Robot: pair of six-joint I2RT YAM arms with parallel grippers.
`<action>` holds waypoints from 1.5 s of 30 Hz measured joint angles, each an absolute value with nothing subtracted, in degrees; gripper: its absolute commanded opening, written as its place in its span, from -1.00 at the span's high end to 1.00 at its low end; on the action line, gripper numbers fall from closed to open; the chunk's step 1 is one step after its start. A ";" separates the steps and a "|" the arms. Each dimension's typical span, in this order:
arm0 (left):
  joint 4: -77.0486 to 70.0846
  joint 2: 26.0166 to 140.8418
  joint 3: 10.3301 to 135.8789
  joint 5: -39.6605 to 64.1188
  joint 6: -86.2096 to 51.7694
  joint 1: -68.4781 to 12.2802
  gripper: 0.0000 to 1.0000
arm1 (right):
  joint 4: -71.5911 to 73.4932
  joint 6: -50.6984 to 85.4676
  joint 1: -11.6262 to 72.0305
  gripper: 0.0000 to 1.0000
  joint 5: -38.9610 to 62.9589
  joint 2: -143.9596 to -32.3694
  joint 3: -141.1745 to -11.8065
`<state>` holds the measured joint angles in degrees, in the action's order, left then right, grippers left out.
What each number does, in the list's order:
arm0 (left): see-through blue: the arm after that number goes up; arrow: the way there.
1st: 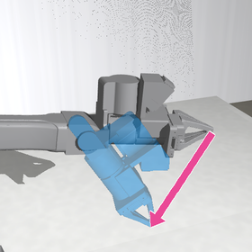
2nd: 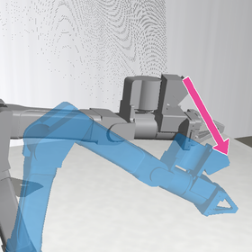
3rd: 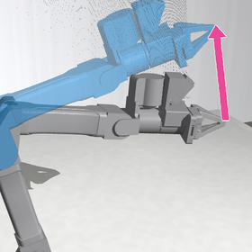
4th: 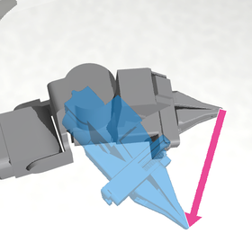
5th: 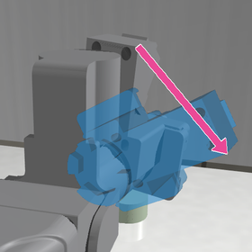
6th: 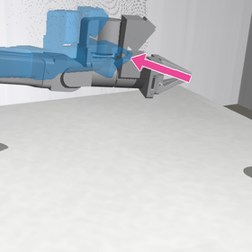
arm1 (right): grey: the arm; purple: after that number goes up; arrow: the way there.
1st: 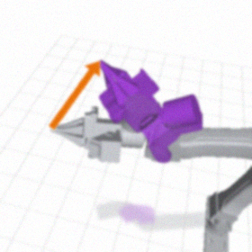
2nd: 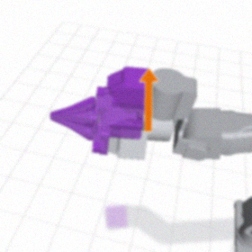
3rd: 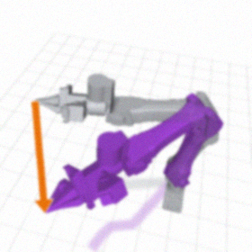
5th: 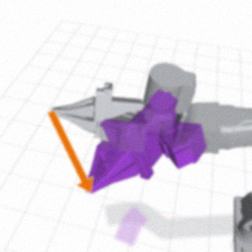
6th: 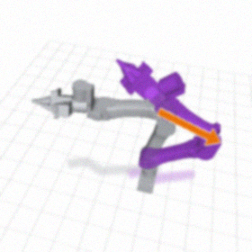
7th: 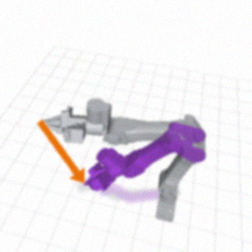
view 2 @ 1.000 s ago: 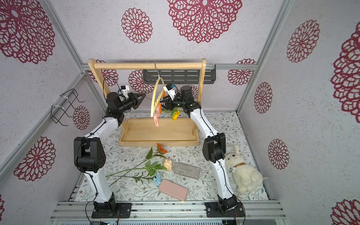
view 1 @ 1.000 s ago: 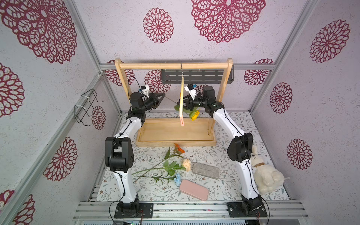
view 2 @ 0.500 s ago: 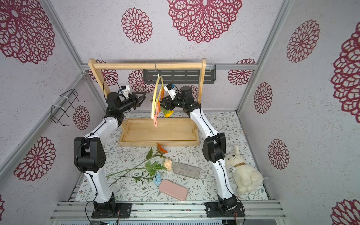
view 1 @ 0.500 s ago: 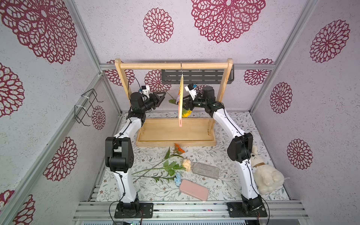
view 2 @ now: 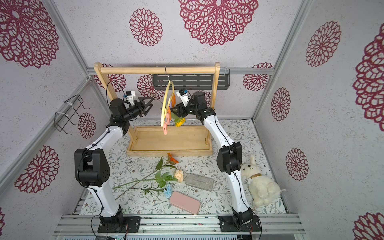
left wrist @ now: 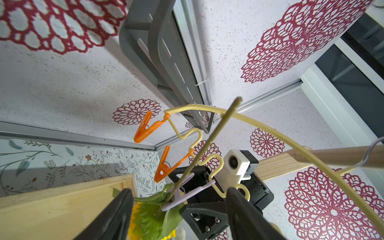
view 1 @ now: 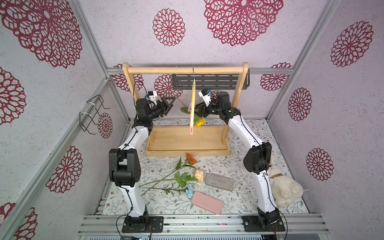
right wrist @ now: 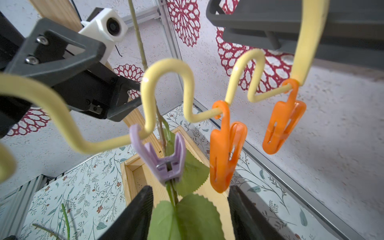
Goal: Dry the flowers on a clothes hanger
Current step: Clamp the flower onto the hanger, then pick up the flower at the center of the board.
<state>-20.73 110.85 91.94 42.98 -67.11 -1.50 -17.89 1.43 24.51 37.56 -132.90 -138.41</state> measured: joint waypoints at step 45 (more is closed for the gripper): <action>18.00 77.25 60.01 29.41 -43.03 -0.80 -0.77 | -1.10 -24.58 37.26 -0.23 28.42 -67.07 -43.07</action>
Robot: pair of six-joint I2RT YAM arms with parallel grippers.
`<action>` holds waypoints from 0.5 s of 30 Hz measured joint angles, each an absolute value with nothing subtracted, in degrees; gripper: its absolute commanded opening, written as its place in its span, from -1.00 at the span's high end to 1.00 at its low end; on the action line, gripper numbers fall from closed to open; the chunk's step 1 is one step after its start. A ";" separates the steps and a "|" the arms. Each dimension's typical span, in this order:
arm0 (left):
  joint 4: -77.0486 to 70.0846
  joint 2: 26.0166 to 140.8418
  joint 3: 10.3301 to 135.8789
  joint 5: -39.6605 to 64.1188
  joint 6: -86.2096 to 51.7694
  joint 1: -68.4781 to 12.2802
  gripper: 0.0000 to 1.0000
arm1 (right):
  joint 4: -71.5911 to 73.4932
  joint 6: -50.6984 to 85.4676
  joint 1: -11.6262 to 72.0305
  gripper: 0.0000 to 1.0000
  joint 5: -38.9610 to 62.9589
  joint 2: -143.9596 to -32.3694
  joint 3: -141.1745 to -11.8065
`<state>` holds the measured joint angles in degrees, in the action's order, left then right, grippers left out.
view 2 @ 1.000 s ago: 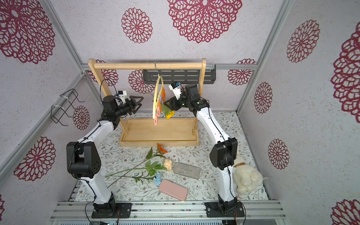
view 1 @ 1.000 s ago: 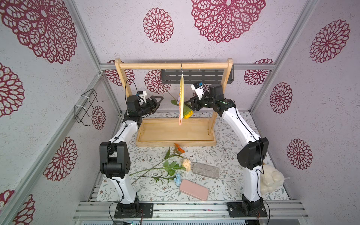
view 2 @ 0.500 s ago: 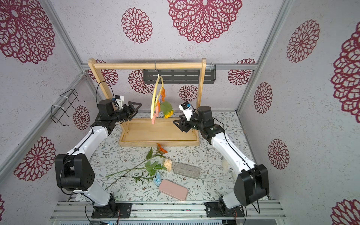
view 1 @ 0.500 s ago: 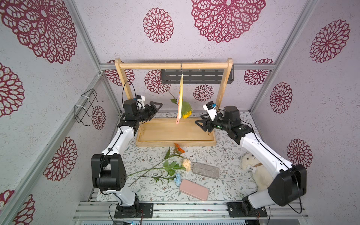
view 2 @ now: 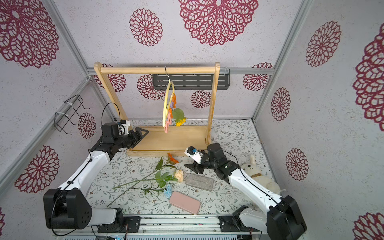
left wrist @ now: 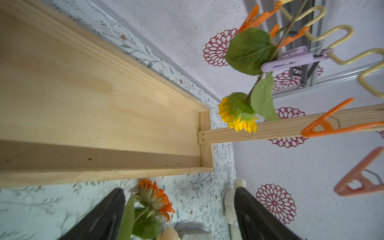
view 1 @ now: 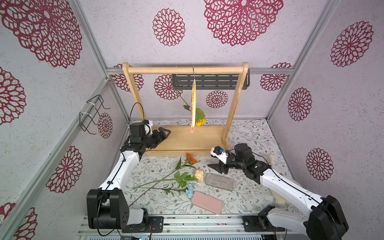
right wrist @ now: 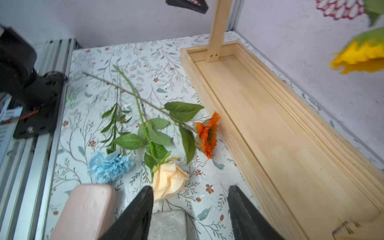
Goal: Dry the flowers on a clothes hanger
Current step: Pick up the flower at the center of the board.
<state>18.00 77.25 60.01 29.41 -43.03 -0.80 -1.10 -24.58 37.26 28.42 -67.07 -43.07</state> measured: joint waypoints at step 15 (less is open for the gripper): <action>42.02 69.19 54.30 1.39 -46.41 3.22 -0.75 | 1.21 -39.59 56.36 -0.05 16.47 -94.98 -59.51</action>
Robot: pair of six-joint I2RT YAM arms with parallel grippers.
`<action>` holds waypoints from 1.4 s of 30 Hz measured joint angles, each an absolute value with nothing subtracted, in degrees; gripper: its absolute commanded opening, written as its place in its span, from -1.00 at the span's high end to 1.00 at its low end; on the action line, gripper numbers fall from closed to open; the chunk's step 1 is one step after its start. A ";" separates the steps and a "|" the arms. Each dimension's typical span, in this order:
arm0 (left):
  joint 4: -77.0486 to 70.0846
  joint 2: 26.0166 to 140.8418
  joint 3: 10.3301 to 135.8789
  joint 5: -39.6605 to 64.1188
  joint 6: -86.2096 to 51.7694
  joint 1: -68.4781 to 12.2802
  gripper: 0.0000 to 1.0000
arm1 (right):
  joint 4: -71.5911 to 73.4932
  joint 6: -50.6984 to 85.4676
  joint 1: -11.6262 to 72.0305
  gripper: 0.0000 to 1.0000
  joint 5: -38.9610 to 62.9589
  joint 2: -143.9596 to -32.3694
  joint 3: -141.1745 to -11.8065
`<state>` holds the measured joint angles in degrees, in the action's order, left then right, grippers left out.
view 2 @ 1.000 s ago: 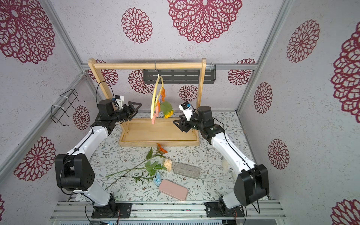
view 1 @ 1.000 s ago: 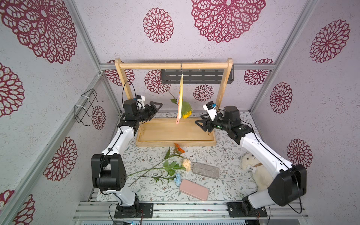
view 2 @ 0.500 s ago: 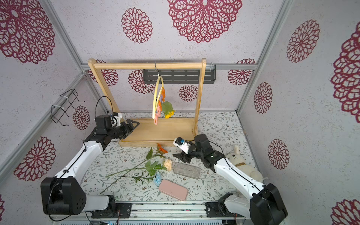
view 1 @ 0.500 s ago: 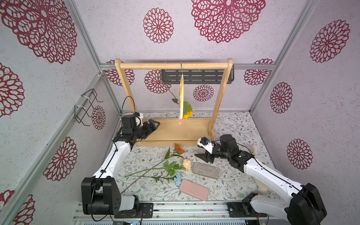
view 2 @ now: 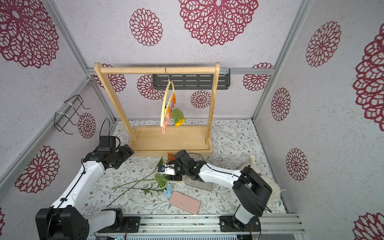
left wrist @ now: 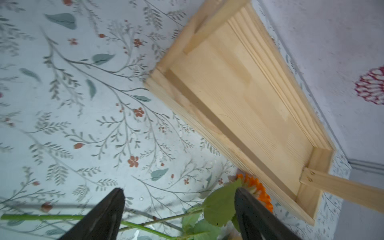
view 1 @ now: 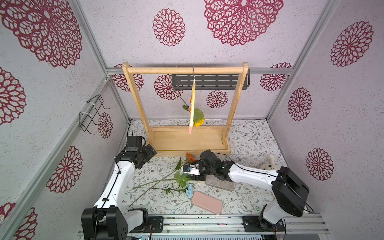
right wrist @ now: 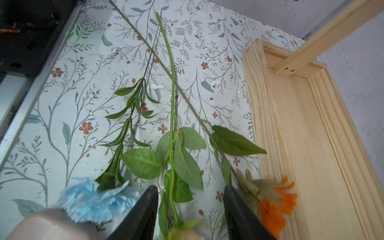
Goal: Dry the flowers on a clothes hanger
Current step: Pick up the flower at the center of the board.
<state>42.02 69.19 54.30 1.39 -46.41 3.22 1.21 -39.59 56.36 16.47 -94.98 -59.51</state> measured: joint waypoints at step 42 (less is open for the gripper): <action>43.13 65.56 50.35 1.48 -49.17 9.54 -0.71 | -12.97 -47.79 56.77 0.75 1.65 -123.31 -87.53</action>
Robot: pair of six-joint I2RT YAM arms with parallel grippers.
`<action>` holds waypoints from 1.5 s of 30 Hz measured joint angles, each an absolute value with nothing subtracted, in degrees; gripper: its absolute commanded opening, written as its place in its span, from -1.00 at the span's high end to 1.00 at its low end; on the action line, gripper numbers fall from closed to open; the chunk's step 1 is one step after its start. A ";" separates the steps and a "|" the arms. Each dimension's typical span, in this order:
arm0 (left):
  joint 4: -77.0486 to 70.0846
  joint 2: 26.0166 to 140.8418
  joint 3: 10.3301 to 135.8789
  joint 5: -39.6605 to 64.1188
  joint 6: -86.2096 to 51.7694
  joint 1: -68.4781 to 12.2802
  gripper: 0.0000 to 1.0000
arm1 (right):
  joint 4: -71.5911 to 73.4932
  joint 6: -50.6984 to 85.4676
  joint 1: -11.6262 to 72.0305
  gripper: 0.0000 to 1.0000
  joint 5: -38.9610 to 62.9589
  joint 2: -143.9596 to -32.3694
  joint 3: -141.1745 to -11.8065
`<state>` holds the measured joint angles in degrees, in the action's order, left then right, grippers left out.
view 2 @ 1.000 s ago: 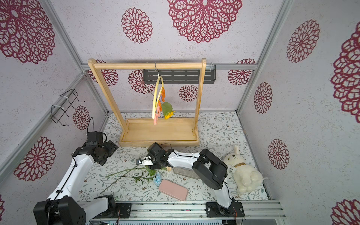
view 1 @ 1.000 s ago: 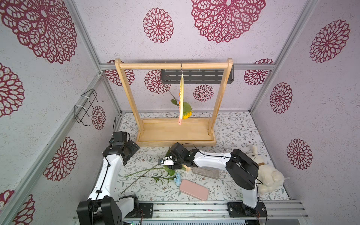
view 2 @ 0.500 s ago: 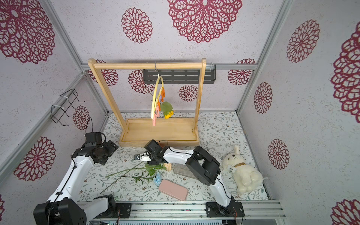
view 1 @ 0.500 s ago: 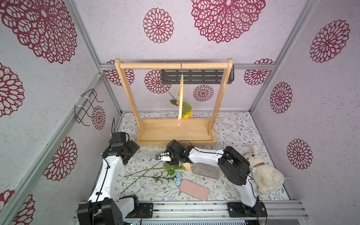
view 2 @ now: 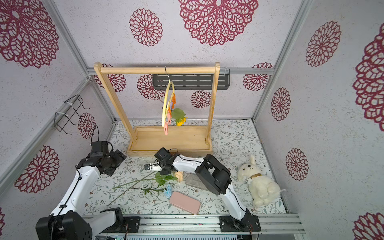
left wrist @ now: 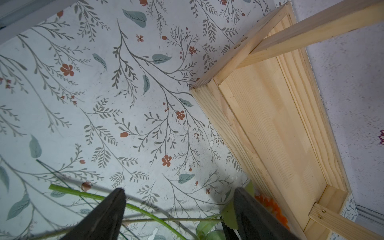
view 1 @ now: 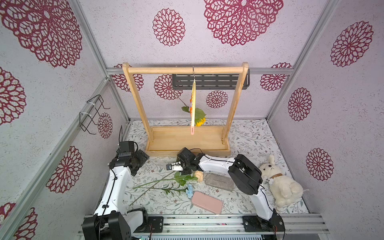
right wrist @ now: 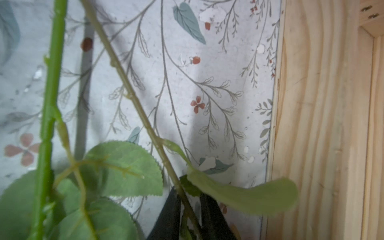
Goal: Dry the flowers on a clothes hanger
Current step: Pick up the flower at the center of the board.
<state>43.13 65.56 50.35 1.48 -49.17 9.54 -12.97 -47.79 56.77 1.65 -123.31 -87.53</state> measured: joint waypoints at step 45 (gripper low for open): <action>0.19 55.27 45.45 36.38 -47.18 -7.03 -0.83 | 15.68 -10.68 43.16 1.00 17.89 -78.54 -45.32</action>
<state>0.19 55.27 45.45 36.38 -47.18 -7.03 15.68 -10.68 43.16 17.89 -78.54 -45.32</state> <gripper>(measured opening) 0.918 0.075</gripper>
